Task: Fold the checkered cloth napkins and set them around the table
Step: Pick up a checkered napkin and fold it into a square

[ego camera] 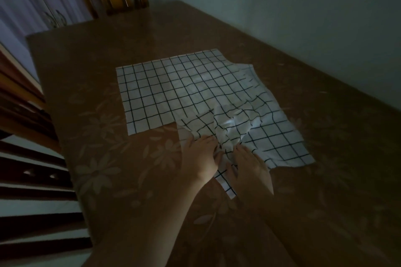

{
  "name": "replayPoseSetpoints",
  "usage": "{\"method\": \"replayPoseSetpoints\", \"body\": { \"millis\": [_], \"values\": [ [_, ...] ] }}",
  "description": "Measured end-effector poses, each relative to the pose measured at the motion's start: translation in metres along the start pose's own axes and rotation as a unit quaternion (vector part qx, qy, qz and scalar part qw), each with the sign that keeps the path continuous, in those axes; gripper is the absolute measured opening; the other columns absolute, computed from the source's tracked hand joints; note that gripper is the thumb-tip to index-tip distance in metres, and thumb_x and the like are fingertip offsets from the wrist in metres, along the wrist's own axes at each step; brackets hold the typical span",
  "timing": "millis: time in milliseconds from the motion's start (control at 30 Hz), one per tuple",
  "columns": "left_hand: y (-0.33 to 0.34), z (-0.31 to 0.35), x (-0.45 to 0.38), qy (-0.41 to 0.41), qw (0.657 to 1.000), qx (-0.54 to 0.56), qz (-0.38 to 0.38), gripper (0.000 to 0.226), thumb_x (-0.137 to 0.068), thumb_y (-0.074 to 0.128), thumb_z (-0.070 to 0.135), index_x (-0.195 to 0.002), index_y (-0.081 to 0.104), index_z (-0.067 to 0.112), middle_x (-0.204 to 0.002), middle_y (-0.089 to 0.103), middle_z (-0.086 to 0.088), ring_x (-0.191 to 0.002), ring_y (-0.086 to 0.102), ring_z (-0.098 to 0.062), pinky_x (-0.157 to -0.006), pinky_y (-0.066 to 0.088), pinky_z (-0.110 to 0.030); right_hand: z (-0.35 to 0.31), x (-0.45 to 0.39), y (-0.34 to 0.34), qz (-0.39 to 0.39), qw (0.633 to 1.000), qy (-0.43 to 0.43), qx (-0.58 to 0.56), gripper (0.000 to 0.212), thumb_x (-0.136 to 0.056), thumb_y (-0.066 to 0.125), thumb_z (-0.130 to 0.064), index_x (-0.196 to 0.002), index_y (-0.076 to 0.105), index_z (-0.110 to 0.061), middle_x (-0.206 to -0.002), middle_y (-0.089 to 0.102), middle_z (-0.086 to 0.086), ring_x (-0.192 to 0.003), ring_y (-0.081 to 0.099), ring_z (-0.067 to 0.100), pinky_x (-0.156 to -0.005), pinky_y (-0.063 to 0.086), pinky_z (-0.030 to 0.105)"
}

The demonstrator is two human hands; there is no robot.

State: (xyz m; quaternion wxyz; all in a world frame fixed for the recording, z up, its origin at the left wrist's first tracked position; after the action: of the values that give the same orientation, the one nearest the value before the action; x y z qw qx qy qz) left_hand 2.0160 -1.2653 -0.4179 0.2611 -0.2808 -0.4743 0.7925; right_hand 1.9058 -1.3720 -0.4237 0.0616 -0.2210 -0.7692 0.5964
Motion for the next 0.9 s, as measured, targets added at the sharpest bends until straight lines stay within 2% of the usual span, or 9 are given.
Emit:
{"method": "replayPoseSetpoints", "body": {
  "millis": [100, 167, 300, 367, 500, 633, 767, 833, 900],
  "values": [
    [-0.010, 0.017, 0.023, -0.020, 0.999, 0.009, -0.025, 0.020, -0.090, 0.054, 0.031, -0.071, 0.051, 0.023, -0.078, 0.060, 0.007, -0.079, 0.059, -0.016, -0.080, 0.041, -0.031, -0.002, 0.025, -0.018, 0.006, 1.000, -0.005, -0.017, 0.020, -0.085, 0.052, -0.024, -0.090, 0.071, -0.019, -0.089, 0.071, -0.003, -0.084, 0.067, 0.016, -0.074, 0.055, 0.034],
    [-0.017, 0.031, 0.041, -0.022, 0.999, -0.009, -0.042, 0.026, -0.091, 0.053, 0.032, -0.067, 0.051, 0.023, -0.068, 0.055, 0.007, -0.067, 0.052, -0.014, -0.084, 0.042, -0.031, -0.004, 0.043, -0.032, -0.030, 0.999, 0.012, 0.003, 0.012, -0.090, 0.057, -0.022, -0.082, 0.066, -0.023, -0.076, 0.065, -0.006, -0.067, 0.060, 0.012, -0.066, 0.052, 0.028],
    [-0.033, 0.062, 0.079, -0.012, 0.997, 0.016, -0.079, 0.021, -0.092, 0.053, 0.030, -0.076, 0.064, 0.023, -0.075, 0.065, 0.006, -0.072, 0.059, -0.011, -0.092, 0.038, -0.028, -0.003, 0.088, -0.056, -0.120, 0.990, 0.062, -0.035, 0.016, -0.096, 0.051, -0.032, -0.081, 0.055, -0.029, -0.067, 0.052, -0.013, -0.060, 0.049, 0.000, -0.063, 0.044, 0.018],
    [-0.044, 0.079, 0.098, -0.024, 0.990, 0.064, -0.127, 0.015, -0.092, 0.056, 0.025, -0.080, 0.065, 0.022, -0.077, 0.064, 0.006, -0.073, 0.062, -0.012, -0.078, 0.046, -0.025, -0.003, 0.113, -0.072, -0.164, 0.981, 0.057, -0.087, 0.011, -0.094, 0.054, -0.033, -0.088, 0.060, -0.026, -0.071, 0.056, -0.013, -0.062, 0.052, 0.000, -0.065, 0.048, 0.018],
    [-0.063, 0.108, 0.141, -0.026, 0.971, 0.077, -0.225, 0.004, -0.084, 0.063, 0.016, -0.082, 0.062, 0.020, -0.077, 0.061, 0.006, -0.069, 0.062, -0.013, -0.062, 0.054, -0.030, -0.003, 0.151, -0.111, -0.311, 0.946, -0.007, -0.089, 0.036, -0.095, 0.049, -0.048, -0.091, 0.066, -0.017, -0.079, 0.058, -0.006, -0.070, 0.054, 0.006, -0.066, 0.040, 0.019],
    [-0.071, 0.112, 0.181, 0.016, 0.967, 0.020, -0.254, 0.014, -0.078, 0.066, 0.014, -0.073, 0.056, 0.023, -0.071, 0.051, 0.011, -0.069, 0.053, -0.012, -0.057, 0.038, -0.023, 0.021, 0.173, -0.126, -0.258, 0.964, 0.026, -0.060, 0.032, -0.095, 0.046, -0.049, -0.079, 0.058, -0.025, -0.072, 0.054, -0.008, -0.070, 0.057, 0.010, -0.067, 0.046, 0.024],
    [-0.072, 0.097, 0.198, 0.032, 0.956, -0.039, -0.289, 0.026, -0.077, 0.069, 0.016, -0.067, 0.047, 0.025, -0.080, 0.056, 0.005, -0.074, 0.056, -0.014, -0.061, 0.040, -0.023, 0.036, 0.190, -0.124, -0.177, 0.984, -0.013, 0.013, 0.022, -0.092, 0.055, -0.040, -0.106, 0.057, -0.024, -0.104, 0.060, -0.006, -0.096, 0.058, 0.010, -0.084, 0.048, 0.024],
    [-0.073, 0.088, 0.197, 0.032, 0.952, -0.043, -0.303, 0.027, -0.072, 0.074, 0.030, -0.067, 0.049, 0.024, -0.081, 0.060, 0.004, -0.073, 0.058, -0.016, -0.059, 0.043, -0.026, 0.039, 0.194, -0.117, -0.180, 0.983, -0.031, 0.035, 0.053, -0.089, 0.056, -0.050, -0.132, 0.046, -0.021, -0.134, 0.052, -0.001, -0.121, 0.050, 0.014, -0.101, 0.043, 0.032],
    [-0.072, 0.083, 0.192, 0.025, 0.960, -0.020, -0.279, 0.040, -0.064, 0.073, 0.058, -0.074, 0.051, 0.026, -0.082, 0.059, 0.006, -0.073, 0.056, -0.015, -0.063, 0.047, -0.030, 0.039, 0.197, -0.108, -0.205, 0.977, -0.025, 0.058, 0.082, -0.087, 0.050, -0.062, -0.150, 0.022, -0.017, -0.157, 0.026, 0.004, -0.144, 0.025, 0.021, -0.115, 0.026, 0.041]
  ]
}}
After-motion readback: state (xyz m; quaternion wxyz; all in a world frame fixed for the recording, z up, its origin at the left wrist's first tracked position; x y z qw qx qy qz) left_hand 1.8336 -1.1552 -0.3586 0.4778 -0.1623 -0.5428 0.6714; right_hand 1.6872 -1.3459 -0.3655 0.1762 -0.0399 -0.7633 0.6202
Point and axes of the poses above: each hand's wrist, its own x-axis away from the middle knuckle, its own y-axis out of the palm, z = x × y, the point moved 1 cm from there along -x, towards the middle knuckle
